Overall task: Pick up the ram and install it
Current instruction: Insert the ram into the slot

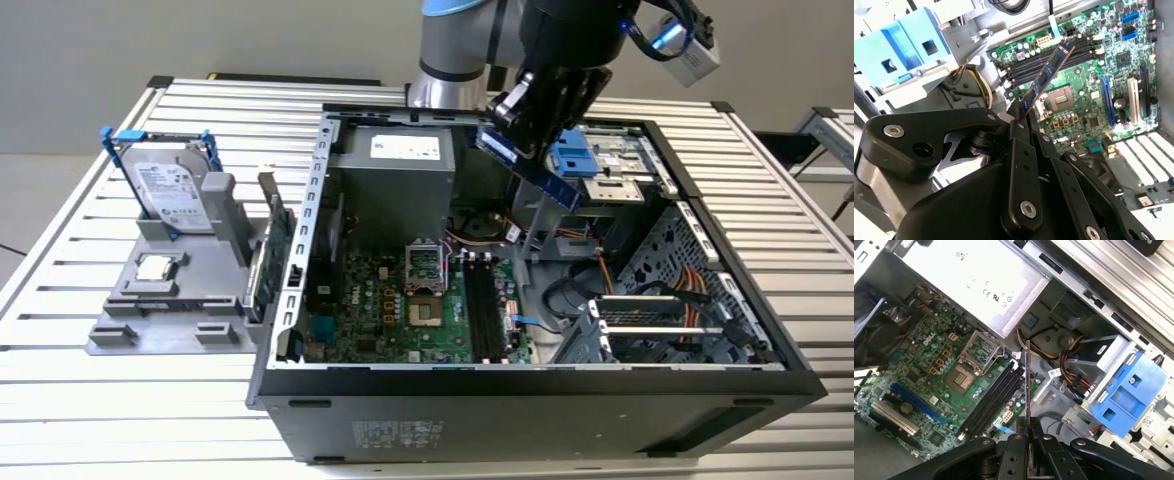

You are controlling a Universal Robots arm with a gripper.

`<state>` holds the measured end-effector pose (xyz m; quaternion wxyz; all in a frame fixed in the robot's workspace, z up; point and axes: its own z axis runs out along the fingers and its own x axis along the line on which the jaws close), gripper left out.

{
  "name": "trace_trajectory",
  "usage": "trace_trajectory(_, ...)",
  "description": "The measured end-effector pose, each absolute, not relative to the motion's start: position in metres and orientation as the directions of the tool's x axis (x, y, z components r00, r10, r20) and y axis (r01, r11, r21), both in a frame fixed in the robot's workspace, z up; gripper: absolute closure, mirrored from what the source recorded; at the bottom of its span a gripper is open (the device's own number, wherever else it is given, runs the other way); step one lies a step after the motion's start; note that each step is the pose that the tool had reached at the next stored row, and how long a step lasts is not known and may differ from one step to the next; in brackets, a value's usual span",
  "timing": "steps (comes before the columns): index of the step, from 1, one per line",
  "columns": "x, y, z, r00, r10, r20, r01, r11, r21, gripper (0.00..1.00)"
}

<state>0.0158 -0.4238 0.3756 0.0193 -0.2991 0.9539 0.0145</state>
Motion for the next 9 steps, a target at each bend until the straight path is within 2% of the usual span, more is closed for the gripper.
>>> trace_trajectory(9, 0.0158, -0.4238, 0.3755, -0.884, -0.466, -0.046, -0.467, 0.884, 0.016, 1.00)
